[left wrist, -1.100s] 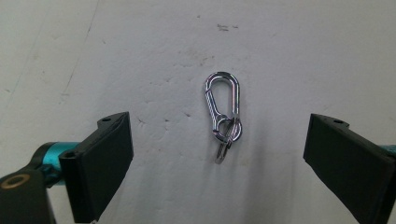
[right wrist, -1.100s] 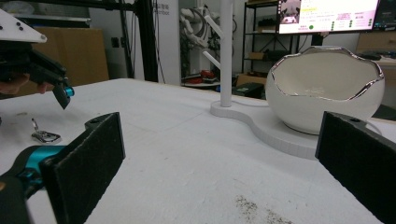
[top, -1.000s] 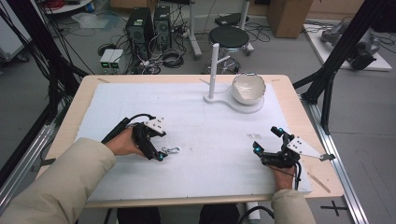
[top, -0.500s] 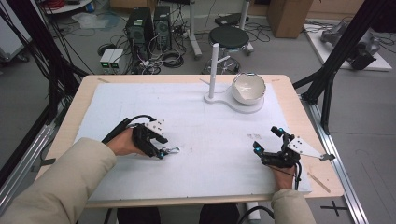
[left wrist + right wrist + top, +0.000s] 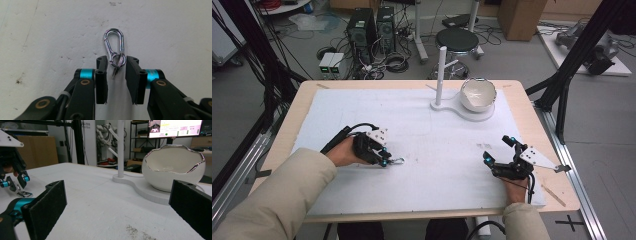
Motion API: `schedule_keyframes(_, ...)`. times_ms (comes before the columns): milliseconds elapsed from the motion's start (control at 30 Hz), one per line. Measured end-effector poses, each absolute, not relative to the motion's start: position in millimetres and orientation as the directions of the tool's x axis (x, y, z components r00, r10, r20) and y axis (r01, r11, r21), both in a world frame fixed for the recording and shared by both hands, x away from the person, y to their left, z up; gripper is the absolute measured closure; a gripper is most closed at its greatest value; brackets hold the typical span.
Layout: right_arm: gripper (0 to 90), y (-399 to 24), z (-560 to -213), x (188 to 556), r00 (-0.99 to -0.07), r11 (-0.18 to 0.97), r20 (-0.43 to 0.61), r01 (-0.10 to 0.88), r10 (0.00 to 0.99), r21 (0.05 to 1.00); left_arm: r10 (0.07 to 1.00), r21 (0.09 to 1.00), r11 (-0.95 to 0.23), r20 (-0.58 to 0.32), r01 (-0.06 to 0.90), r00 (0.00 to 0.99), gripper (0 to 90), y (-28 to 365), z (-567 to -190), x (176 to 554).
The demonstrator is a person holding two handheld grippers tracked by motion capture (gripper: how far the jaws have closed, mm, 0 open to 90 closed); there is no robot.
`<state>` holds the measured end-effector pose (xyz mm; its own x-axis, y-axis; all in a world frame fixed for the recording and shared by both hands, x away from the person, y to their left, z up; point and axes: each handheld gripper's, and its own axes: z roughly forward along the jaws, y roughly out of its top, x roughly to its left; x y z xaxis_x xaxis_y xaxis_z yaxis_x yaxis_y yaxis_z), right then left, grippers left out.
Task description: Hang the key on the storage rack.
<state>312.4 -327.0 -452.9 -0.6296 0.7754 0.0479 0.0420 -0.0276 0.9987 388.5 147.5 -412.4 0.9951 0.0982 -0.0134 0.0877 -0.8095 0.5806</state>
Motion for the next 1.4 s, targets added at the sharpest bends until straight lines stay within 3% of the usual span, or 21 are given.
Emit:
schedule_keyframes(333, 0.4, -327, -453, 312, -0.629, -0.028, 0.048, 0.043, 0.776, 0.999, 0.092, 0.575, -0.815, -0.002, 0.076, 0.996, 82.3, 147, -413, 387)
schedule_keyframes(933, 0.5, -327, -453, 312, -0.628, -0.024, 0.044, 0.039, 0.777, 0.999, 0.101, 0.570, -0.816, -0.013, 0.091, 0.995, 87.5, 149, -411, 388)
schedule_keyframes(1400, 0.5, -326, -453, 313, -0.629, -0.014, 0.030, 0.030, 0.777, 0.999, 0.207, 0.672, -0.708, -0.095, 0.216, 0.974, 88.2, 161, -399, 389)
